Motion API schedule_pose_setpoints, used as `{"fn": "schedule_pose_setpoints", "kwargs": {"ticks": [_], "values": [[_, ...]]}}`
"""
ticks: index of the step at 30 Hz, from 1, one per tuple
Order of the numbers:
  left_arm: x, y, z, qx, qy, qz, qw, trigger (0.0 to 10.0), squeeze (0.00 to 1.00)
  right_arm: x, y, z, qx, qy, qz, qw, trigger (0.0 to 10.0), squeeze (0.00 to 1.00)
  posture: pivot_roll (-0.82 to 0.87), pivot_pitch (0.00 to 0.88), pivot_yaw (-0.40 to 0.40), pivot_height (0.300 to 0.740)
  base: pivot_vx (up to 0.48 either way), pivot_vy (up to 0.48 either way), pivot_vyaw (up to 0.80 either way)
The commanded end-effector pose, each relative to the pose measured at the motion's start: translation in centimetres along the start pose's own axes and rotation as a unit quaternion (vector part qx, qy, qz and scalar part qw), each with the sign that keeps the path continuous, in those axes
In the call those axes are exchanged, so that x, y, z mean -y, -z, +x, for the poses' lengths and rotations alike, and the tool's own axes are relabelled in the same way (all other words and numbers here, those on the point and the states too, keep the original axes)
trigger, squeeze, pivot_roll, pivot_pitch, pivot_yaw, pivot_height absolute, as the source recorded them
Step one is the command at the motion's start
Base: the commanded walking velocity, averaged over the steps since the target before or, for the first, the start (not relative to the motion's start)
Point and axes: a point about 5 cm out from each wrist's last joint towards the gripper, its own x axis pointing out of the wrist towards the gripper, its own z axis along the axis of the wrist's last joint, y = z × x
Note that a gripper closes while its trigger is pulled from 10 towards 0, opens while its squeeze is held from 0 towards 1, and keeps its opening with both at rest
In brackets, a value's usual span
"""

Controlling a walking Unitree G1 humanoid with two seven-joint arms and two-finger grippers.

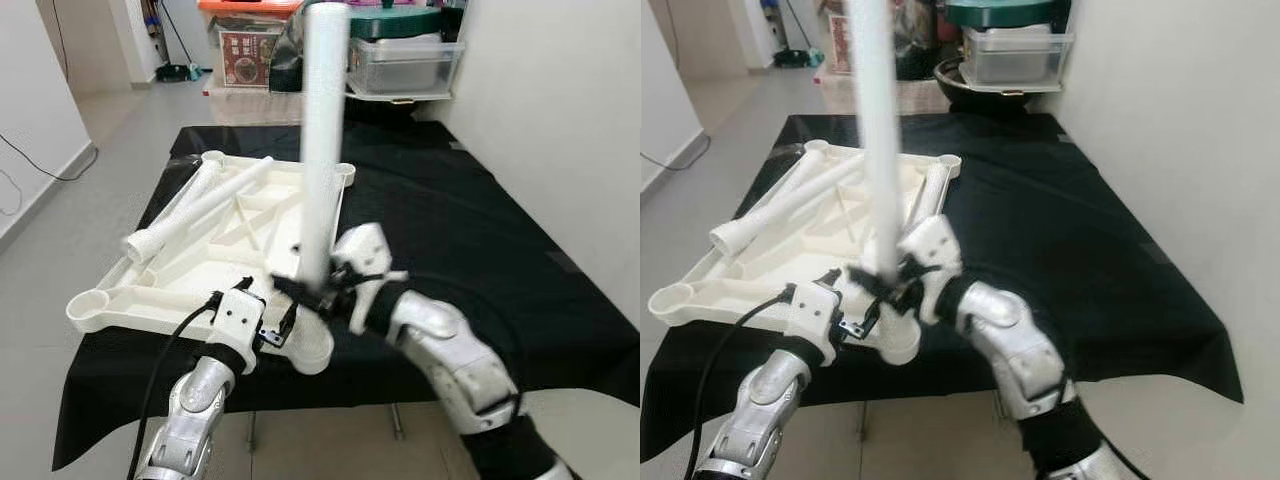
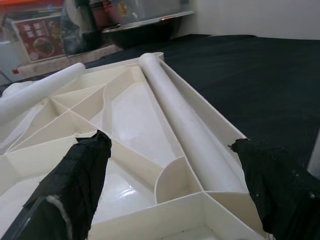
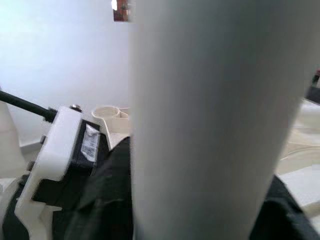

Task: Building children table

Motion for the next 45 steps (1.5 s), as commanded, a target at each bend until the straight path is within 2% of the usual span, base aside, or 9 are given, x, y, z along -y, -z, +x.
{"fn": "schedule_pose_setpoints", "kwargs": {"ticks": [1,12,13,17,18,23,24,37,45], "values": [[-0.3,0.1,-0.3,0.0,-0.005,-0.001,1.0,10.0,0.0,0.9,0.4,0.5,-0.016,0.046,-0.003,0.999,0.0,0.0,0.03,0.0,-0.058,0.74,0.0,0.0,0.0],[-0.3,0.1,-0.4,-0.002,-0.004,0.001,1.0,10.0,0.0,6.8,3.5,-3.7,-0.061,0.487,0.063,0.869,0.0,0.0,0.02,0.0,-0.041,0.74,0.0,0.0,0.0],[-0.3,0.1,-0.3,-0.001,-0.001,0.001,1.0,10.0,0.0,5.8,3.2,-3.1,-0.053,0.468,0.059,0.88,10.0,0.0,0.01,0.0,-0.031,0.74,0.0,0.0,0.0],[-0.1,0.1,-0.1,-0.001,0.006,0.001,1.0,10.0,0.0,3.1,2.0,-1.0,-0.003,0.382,0.077,0.921,10.0,0.0,0.01,0.0,-0.024,0.74,0.0,0.0,0.0],[-0.1,0.0,0.0,0.0,0.008,0.002,1.0,10.0,0.0,2.2,1.1,-0.5,0.028,0.343,0.079,0.936,10.0,1.0,0.01,0.0,-0.025,0.74,0.0,0.0,0.0],[-0.2,0.0,0.0,0.0,0.008,0.002,1.0,10.0,0.0,2.0,0.0,0.1,0.049,0.303,0.079,0.949,10.0,0.8,0.01,0.0,-0.027,0.74,0.0,0.0,0.0],[-0.2,0.0,0.0,0.001,0.007,0.002,1.0,10.0,0.0,1.7,-0.8,0.4,0.067,0.261,0.082,0.96,10.0,0.0,0.01,0.0,-0.027,0.74,0.0,0.0,0.0],[-0.5,0.0,-0.2,0.002,0.002,0.002,1.0,10.0,0.0,-2.0,-1.3,0.7,0.035,-0.044,0.011,0.998,9.6,0.0,0.04,0.0,-0.053,0.74,0.0,0.0,0.0],[-0.7,0.2,-0.5,-0.001,-0.002,0.005,1.0,10.0,0.0,5.0,2.1,0.1,-0.045,0.306,0.074,0.948,0.0,0.0,0.04,0.0,-0.048,0.74,0.0,0.0,0.0]]}}
